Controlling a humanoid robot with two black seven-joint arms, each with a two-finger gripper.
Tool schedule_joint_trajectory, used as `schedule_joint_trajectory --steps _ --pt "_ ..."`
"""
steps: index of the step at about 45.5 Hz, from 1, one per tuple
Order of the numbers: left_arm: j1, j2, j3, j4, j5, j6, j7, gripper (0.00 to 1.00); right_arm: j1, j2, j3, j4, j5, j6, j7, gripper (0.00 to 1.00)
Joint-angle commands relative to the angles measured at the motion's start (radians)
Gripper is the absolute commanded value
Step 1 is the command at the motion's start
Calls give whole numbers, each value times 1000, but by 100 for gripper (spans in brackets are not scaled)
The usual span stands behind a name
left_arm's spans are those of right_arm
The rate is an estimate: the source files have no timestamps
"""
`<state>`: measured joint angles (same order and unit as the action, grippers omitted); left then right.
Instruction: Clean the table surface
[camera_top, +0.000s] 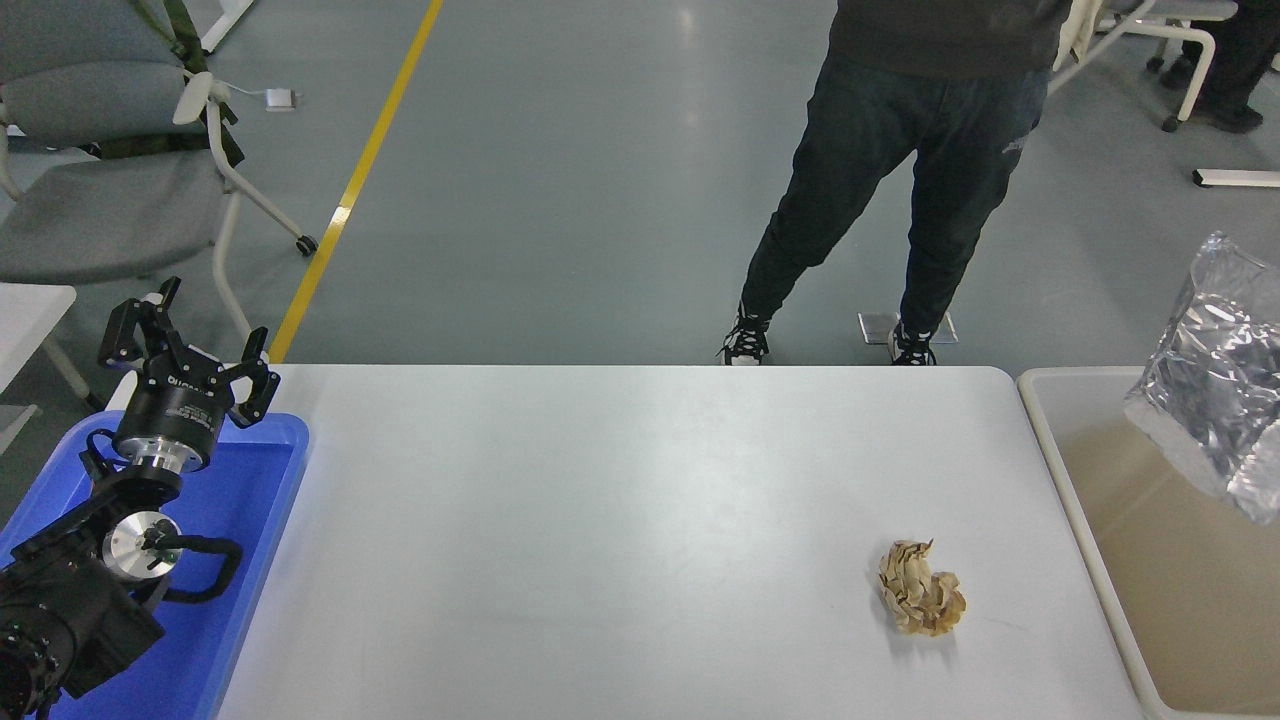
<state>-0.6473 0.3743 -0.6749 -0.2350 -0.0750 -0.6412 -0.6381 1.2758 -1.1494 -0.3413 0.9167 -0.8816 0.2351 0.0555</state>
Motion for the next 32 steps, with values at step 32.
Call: schedule_joint_trajectory --steps 32 --pt "0 0 0 0 0 0 0 100 -662 809 169 -1033 656 -462 -26 0"
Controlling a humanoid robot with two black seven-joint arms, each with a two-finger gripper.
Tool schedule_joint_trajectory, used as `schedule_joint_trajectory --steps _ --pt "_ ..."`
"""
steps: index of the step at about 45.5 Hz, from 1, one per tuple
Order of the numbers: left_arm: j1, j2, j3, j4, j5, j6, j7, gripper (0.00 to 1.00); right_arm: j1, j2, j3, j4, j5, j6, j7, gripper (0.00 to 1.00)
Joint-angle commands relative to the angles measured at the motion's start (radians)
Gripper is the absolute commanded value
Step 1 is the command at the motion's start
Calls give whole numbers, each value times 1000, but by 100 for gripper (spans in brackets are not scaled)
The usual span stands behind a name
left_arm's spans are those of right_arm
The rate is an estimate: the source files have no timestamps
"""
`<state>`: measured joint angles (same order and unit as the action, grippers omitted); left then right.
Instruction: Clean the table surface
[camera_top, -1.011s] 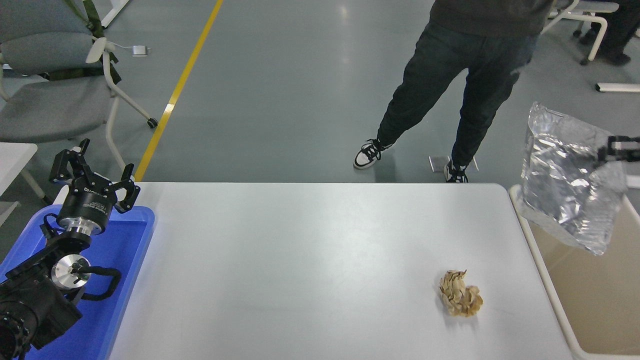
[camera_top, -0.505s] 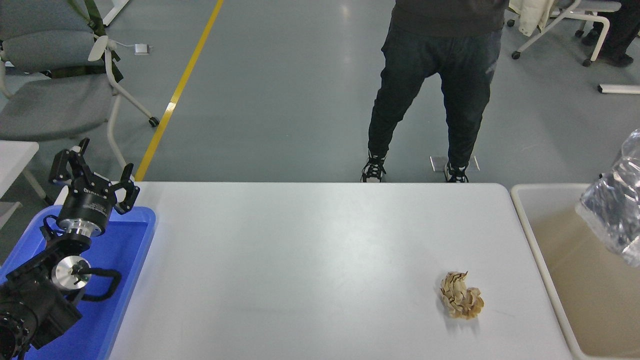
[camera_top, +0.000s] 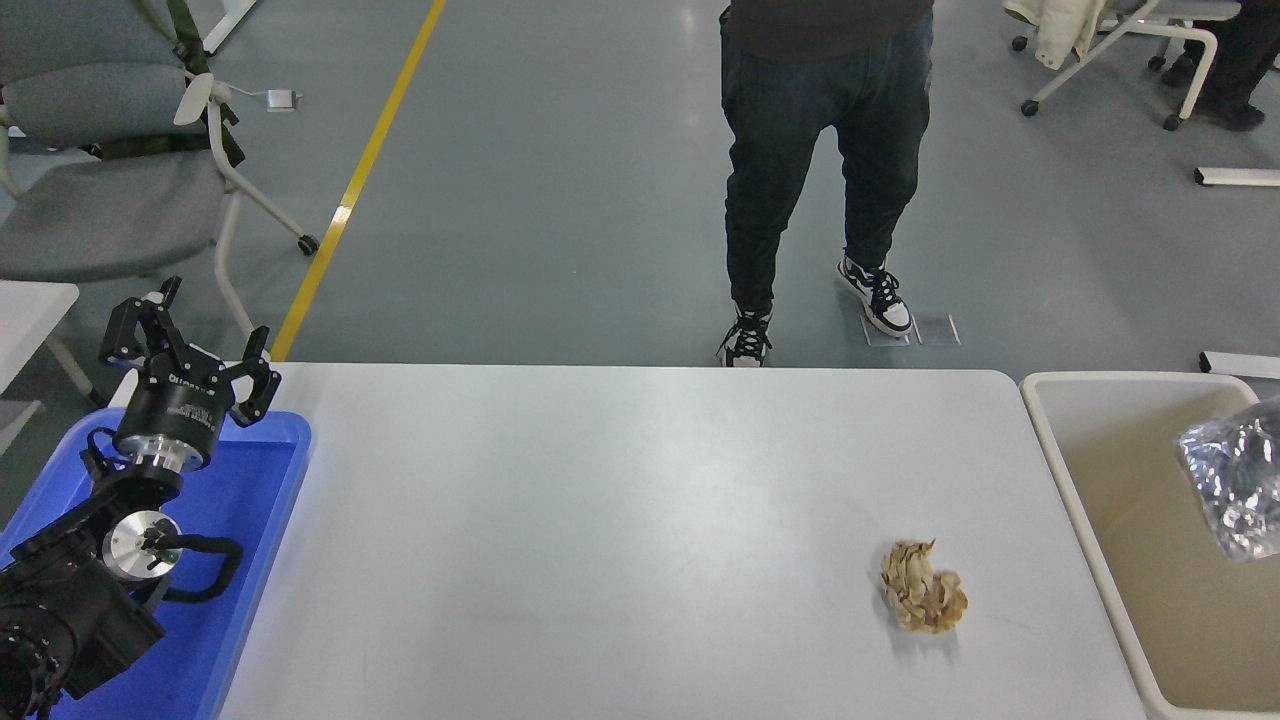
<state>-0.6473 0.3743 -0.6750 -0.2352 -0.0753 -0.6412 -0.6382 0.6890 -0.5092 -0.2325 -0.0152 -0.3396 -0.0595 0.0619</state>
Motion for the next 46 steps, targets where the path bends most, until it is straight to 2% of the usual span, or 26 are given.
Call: schedule_joint_trajectory --steps 1,11,19,39,42,46 --pt "0 0 0 -1 0 0 0 100 -75 175 73 -101 120 -181 -39 0" --pt "0 0 0 1 0 0 0 100 -77 233 194 -100 128 -322 -74 0" --pt "0 0 0 1 0 0 0 100 -77 236 213 -98 128 -367 -74 0" --pt "0 0 0 1 0 0 0 100 -77 245 214 -98 128 -378 -73 1" --pt "0 0 0 1 0 0 0 100 -75 245 217 -100 128 -378 -73 51" --pt "0 0 0 1 0 0 0 100 -77 244 217 -98 128 -368 -74 60"
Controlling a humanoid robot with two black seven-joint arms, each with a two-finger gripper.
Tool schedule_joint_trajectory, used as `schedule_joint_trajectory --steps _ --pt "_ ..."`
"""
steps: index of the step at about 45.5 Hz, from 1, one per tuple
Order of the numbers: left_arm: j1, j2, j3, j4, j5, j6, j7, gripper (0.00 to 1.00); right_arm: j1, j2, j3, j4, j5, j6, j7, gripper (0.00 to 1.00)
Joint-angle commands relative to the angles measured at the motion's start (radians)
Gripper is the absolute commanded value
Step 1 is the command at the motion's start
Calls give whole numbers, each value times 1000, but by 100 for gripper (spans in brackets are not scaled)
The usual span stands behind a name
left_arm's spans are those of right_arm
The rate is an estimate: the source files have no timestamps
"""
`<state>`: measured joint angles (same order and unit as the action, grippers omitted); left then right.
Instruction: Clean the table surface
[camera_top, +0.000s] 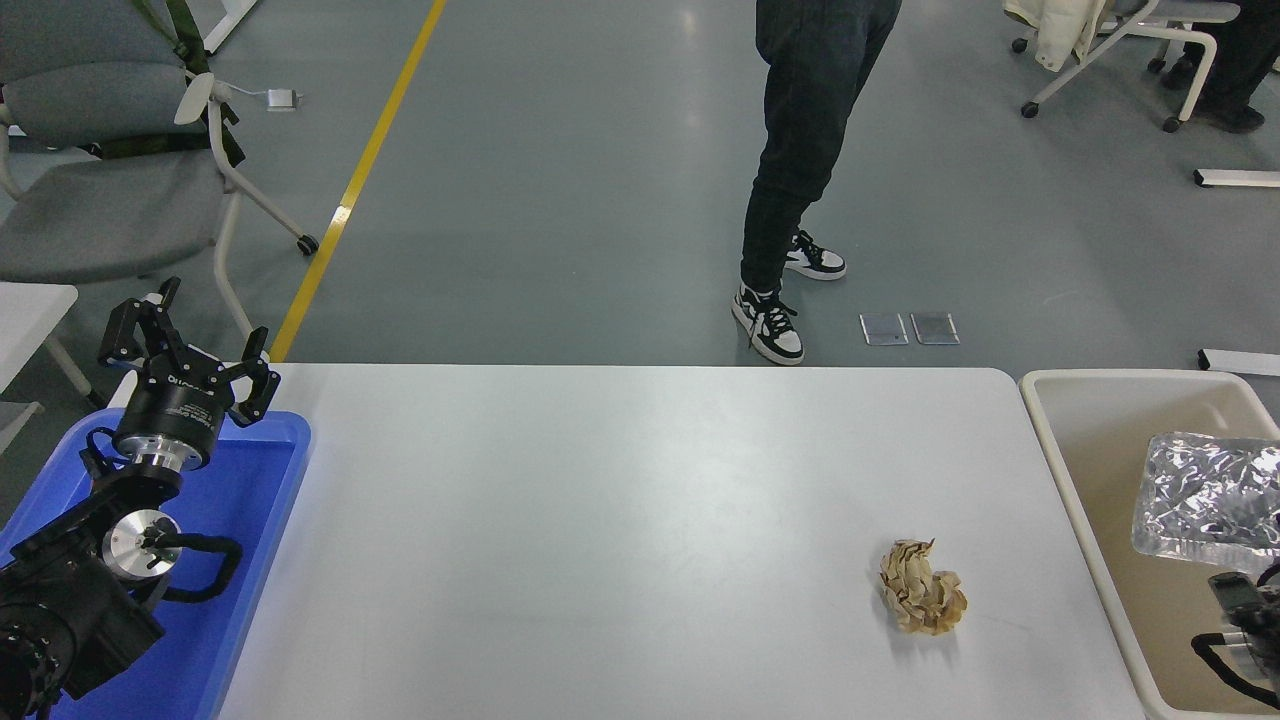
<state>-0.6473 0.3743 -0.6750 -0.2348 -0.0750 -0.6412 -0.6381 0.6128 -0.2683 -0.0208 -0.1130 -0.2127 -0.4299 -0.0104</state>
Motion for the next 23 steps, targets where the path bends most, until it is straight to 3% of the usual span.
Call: schedule_joint_trajectory --steps 1,3,8,11,23 --pt "0 0 0 -1 0 0 0 100 -1 3 5 -1 1 3 -2 65" --pt "-2 0 0 0 0 0 0 100 -1 3 7 -1 1 3 -2 75" --pt "0 0 0 0 0 0 0 100 -1 3 18 -1 1 3 -2 83" --pt "0 0 0 0 0 0 0 100 -1 3 18 -1 1 5 -2 100" --pt "2 0 0 0 0 2 0 100 1 0 16 -1 1 6 0 100"
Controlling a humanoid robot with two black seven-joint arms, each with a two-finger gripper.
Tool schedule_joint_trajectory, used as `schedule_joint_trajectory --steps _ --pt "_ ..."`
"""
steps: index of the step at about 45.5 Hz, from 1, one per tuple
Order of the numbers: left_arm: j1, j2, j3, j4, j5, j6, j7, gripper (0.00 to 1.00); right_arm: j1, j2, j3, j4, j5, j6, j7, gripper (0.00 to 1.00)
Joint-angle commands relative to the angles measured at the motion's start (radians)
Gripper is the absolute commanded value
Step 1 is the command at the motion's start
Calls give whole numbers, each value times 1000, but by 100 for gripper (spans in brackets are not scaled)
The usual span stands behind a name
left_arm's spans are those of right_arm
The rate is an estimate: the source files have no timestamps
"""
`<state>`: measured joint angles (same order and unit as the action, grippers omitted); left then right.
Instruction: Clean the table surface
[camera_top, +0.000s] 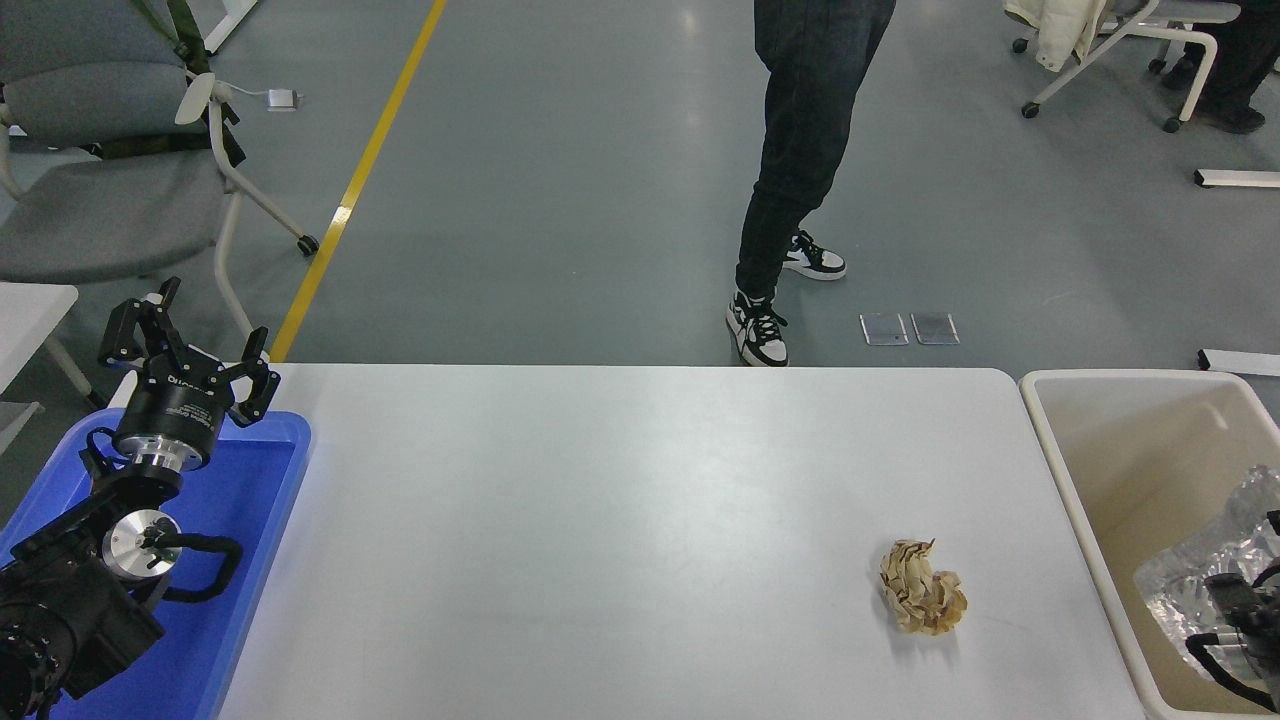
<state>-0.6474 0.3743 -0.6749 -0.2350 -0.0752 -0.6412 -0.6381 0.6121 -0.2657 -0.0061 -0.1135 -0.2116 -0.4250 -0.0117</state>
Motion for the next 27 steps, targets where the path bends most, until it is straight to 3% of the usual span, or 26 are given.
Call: schedule_joint_trajectory --steps 1,19,27 --pt "2 0 0 0 0 3 0 100 2 -4 1 0 0 2 1 100" --pt "2 0 0 0 0 3 0 100 8 -23 11 17 3 11 1 100" --pt "2 0 0 0 0 3 0 100 32 -105 161 204 3 45 4 100"
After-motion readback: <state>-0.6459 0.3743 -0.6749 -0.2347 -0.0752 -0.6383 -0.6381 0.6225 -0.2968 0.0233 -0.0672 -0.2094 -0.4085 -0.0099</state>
